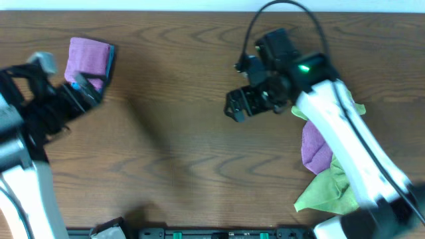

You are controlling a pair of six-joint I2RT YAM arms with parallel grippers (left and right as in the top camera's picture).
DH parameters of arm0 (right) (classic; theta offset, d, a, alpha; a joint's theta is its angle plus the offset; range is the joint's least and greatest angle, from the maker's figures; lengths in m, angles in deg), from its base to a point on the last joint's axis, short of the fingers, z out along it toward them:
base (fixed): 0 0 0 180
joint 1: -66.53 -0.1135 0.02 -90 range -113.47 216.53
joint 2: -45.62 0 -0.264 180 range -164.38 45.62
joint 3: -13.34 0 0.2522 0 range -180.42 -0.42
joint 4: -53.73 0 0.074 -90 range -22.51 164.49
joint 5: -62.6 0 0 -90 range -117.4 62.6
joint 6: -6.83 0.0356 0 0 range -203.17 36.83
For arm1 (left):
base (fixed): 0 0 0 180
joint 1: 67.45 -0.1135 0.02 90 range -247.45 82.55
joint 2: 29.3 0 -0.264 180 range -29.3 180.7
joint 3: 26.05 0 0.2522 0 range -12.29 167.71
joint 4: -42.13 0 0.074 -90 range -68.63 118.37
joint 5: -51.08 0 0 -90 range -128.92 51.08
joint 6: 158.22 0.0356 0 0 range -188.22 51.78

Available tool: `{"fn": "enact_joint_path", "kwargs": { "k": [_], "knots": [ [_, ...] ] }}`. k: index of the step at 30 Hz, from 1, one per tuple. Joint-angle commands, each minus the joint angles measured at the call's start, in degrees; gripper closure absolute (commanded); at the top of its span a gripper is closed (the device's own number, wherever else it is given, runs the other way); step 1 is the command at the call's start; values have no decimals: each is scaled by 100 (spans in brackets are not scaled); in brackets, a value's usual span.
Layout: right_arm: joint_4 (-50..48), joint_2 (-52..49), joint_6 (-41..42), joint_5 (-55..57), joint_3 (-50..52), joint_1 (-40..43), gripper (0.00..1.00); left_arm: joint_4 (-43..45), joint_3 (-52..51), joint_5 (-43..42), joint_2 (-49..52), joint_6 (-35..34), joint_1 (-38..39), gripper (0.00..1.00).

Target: Fold the cloth

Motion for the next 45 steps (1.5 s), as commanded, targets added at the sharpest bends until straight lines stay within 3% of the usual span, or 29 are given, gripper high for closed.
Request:
{"fn": "enact_joint_path", "kwargs": {
  "k": [1,5,11,16,36,39,42,45],
  "knots": [
    [330,767,-155,774,26,-9,1,-525,-9,520,-702,719,601,3],
    [92,2203,-345,833,1314,-181,1,-1436,-485,1047,-1921,1161,1252,4],
    [-787,4483,-319,680,3823,-201,1,-1440,-2210,1001,-3838,1147,1327,5],
    [-1130,5471,225,745,4363,-201,1,-1180,-2927,1032,-4461,839,1327,5],
    [-1130,5580,431,745,4363,-201,1,-1226,-2931,1069,-4459,833,1327,4],
    [-1130,5580,431,745,4363,-201,1,-1191,-2933,1491,-4590,1051,1340,5],
    [-1130,5580,431,745,4363,-201,1,-765,-3246,1816,-4946,1421,1517,4],
    [-1130,5580,431,745,4363,-201,0,321,-4116,1829,-5528,1849,1788,5]
  ]
}}
